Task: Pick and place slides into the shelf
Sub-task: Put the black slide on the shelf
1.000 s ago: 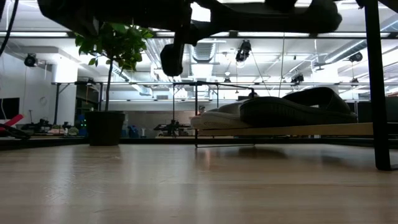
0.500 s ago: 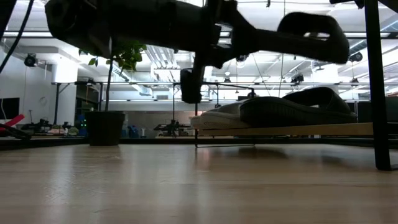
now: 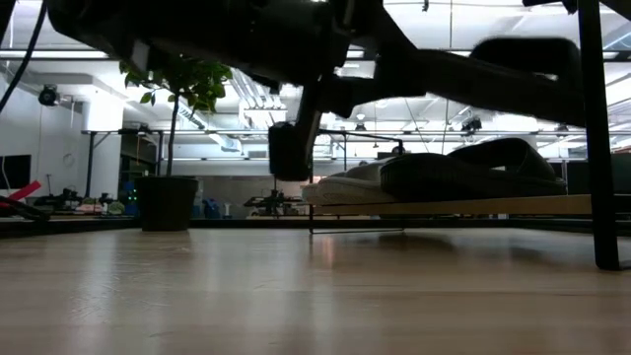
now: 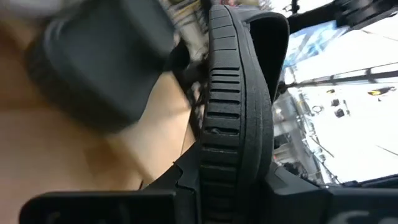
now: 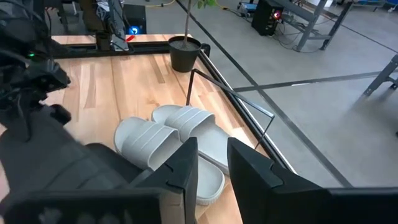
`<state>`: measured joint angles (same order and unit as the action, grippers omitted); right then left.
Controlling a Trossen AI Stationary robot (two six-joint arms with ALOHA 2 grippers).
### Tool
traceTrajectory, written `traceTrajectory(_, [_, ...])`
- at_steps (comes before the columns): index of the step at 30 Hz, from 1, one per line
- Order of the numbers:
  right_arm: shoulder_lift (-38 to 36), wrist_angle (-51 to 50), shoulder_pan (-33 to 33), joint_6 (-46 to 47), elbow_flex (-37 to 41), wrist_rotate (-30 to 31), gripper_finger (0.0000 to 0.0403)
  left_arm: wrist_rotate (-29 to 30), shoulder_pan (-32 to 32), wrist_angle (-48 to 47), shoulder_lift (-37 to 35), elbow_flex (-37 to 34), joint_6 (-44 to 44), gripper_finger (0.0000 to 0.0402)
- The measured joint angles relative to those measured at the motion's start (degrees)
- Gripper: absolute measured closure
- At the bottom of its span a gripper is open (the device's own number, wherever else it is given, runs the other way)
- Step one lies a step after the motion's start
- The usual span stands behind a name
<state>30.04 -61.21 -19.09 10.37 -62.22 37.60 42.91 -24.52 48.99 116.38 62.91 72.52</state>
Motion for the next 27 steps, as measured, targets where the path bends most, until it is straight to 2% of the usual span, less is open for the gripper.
traceTrajectory(3, [0.0,0.0,0.0,0.0,0.0,0.0,0.0323,-0.2,-0.1,-2.1,0.6,1.3,3.5,0.0353])
traceTrajectory(10, [0.0,-0.1,0.0,-0.1,0.0,0.0,0.0333,3.2,0.0,-2.0,0.6,3.9,1.5,0.0353])
traceTrajectory(14, [0.0,-0.1,0.0,-0.2,0.1,0.0,0.0334,2.3,-0.1,-2.2,0.6,4.4,2.0,0.0353])
traceTrajectory(20, [0.0,-0.1,0.0,-0.4,0.1,0.0,0.0326,-2.2,-0.2,-4.5,0.6,4.7,2.2,0.0353])
traceTrajectory(27, [0.0,-0.1,0.0,-0.4,0.1,0.0,0.0326,-2.0,0.3,-8.8,0.6,4.7,0.2,0.0353])
